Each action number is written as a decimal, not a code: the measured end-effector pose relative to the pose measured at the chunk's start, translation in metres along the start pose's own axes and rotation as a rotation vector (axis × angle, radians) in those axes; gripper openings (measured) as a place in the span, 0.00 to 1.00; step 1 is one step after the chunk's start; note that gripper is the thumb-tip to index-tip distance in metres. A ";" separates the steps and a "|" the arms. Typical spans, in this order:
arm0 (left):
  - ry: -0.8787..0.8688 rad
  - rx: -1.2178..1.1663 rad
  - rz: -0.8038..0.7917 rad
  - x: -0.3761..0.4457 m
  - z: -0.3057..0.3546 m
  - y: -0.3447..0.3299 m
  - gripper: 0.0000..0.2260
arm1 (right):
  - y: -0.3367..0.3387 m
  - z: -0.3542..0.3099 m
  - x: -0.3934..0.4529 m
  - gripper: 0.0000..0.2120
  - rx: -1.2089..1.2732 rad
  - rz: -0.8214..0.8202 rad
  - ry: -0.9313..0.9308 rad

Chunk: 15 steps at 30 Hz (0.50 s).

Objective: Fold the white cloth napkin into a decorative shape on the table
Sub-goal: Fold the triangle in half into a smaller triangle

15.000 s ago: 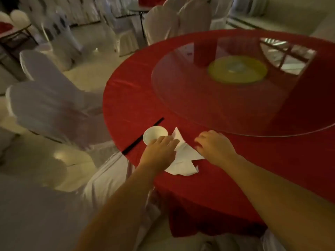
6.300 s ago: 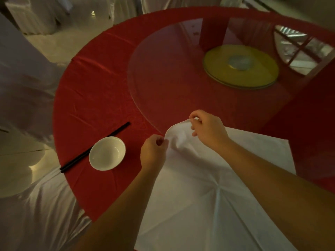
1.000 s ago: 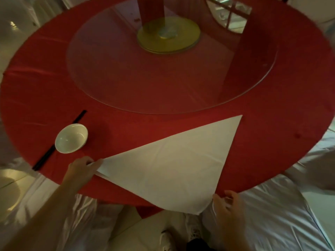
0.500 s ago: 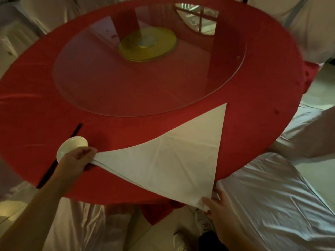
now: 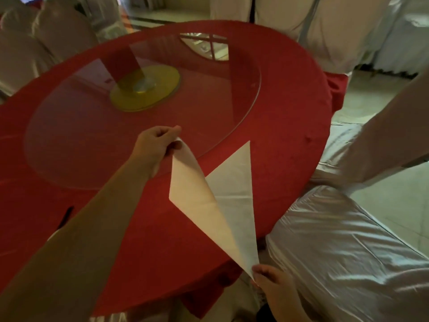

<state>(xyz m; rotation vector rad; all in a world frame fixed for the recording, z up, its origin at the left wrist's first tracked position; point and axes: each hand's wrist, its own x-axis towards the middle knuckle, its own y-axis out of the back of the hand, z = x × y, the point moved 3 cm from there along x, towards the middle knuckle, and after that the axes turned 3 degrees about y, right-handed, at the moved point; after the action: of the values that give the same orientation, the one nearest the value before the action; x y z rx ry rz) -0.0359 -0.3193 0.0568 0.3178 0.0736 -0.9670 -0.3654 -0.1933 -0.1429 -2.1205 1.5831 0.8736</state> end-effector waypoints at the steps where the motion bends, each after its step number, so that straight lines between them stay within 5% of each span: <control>1: -0.006 0.010 -0.033 0.008 0.004 -0.018 0.06 | 0.001 0.000 0.002 0.06 0.004 0.007 -0.018; 9: -0.010 0.183 -0.227 0.055 -0.006 -0.132 0.09 | 0.003 -0.009 0.004 0.09 -0.086 -0.001 -0.051; 15: 0.028 0.292 -0.247 0.084 -0.044 -0.164 0.06 | 0.015 -0.023 0.016 0.07 -0.448 -0.053 0.109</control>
<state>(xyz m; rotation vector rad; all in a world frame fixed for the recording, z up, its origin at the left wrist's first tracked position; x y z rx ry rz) -0.1186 -0.4591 -0.0400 0.6013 -0.0032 -1.2206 -0.3701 -0.2240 -0.1350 -2.5379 1.4780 1.2045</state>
